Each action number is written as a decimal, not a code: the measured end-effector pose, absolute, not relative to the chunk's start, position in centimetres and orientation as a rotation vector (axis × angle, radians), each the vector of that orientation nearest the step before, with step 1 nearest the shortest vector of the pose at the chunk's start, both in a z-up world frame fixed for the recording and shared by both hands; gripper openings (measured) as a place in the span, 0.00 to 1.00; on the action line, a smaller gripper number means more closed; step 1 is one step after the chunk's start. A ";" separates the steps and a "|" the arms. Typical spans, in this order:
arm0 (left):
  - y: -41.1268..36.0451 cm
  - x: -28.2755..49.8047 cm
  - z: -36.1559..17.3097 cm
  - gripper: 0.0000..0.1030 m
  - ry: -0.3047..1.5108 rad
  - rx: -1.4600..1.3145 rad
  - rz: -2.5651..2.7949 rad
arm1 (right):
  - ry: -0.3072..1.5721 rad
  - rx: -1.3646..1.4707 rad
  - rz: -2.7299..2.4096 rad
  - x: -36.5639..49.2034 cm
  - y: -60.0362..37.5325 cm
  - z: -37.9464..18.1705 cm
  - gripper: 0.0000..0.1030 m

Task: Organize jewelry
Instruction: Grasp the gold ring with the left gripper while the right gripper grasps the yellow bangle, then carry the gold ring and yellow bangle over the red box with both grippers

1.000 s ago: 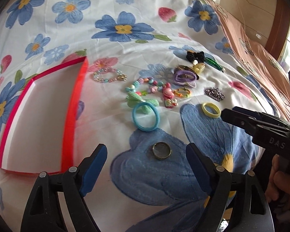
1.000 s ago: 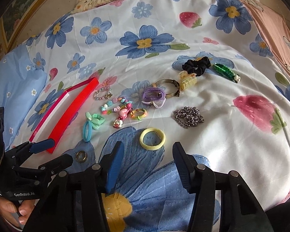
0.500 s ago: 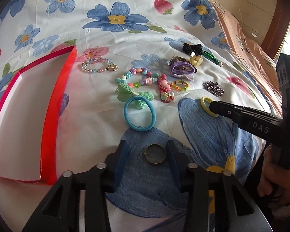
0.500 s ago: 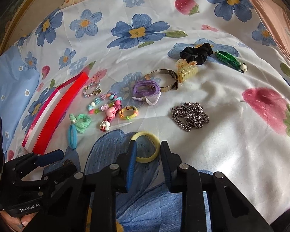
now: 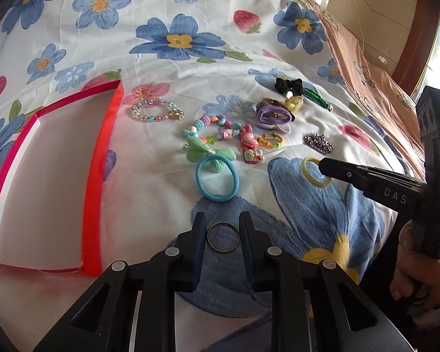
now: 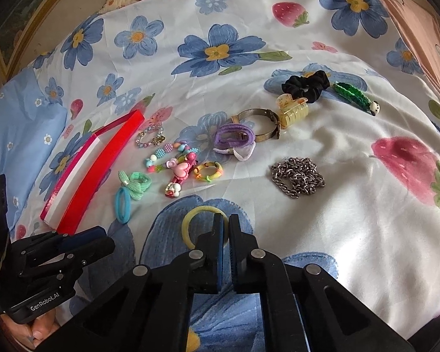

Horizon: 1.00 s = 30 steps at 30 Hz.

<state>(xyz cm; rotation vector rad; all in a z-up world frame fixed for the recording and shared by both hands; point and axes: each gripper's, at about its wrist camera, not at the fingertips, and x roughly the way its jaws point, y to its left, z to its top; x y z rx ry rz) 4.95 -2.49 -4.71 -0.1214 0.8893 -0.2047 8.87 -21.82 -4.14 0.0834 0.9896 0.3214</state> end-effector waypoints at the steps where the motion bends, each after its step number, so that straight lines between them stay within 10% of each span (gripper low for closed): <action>1: -2.1 4.7 -4.4 0.21 0.882 -0.127 -0.198 | 0.987 0.084 0.325 8.8 -21.7 -3.9 0.03; 30: 11.2 1.1 -1.3 0.21 0.813 -0.242 0.102 | 1.013 -0.030 0.696 10.0 -4.0 -2.6 0.03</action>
